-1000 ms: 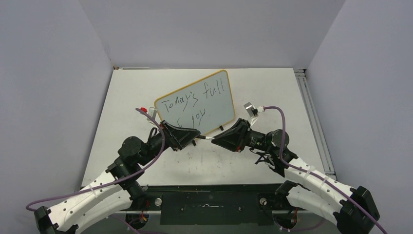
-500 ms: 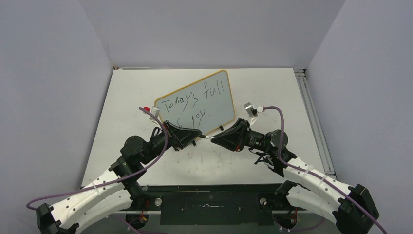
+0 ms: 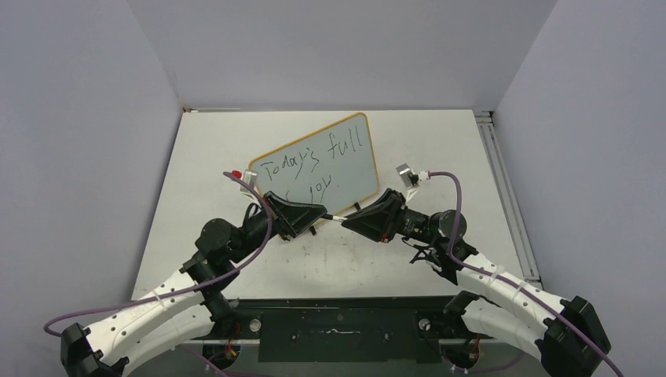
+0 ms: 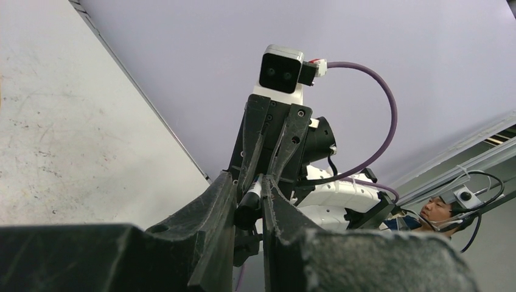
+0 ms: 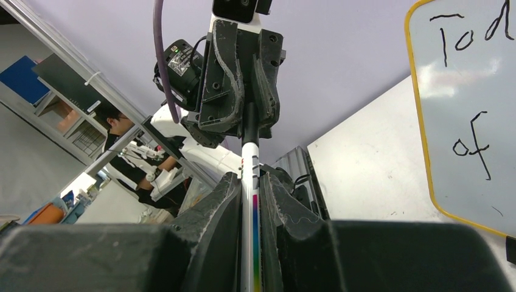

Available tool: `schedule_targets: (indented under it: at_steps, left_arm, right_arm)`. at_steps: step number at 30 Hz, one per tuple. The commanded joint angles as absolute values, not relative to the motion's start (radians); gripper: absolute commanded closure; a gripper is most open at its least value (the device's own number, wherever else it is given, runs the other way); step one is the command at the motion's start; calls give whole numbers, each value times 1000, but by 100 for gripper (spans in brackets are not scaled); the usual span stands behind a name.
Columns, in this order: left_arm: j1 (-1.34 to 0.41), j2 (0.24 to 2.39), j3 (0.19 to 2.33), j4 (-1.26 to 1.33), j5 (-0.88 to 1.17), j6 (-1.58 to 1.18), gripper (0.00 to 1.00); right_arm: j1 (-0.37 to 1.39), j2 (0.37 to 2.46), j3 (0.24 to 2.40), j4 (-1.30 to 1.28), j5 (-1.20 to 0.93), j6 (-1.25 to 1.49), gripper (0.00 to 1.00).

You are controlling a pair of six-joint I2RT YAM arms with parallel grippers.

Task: Write a sentence on the whiteboard
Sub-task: Close the whiteboard marker at the center of the board.

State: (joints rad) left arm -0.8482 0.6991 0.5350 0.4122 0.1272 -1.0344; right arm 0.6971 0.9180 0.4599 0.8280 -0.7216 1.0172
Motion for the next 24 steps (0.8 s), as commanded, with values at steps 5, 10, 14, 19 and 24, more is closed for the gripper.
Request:
schedule_targets:
  at_steps: [5, 10, 14, 19, 24]
  left_arm:
    - [-910, 736, 544, 452, 173, -988, 100]
    - [-934, 757, 543, 467, 167, -985, 100]
    - [-961, 780, 541, 478, 163, -983, 100]
    - [-993, 796, 538, 475, 157, -980, 100]
    - [-1012, 804, 523, 473, 150, -982, 100]
  right_arm:
    - [700, 983, 487, 974, -709, 1034, 95]
    - [705, 993, 492, 991, -705, 1036, 95]
    - [709, 997, 497, 992, -700, 1031, 95]
    - [711, 1002, 498, 997, -690, 1032, 95]
    - [711, 998, 498, 1004, -668, 1033, 95]
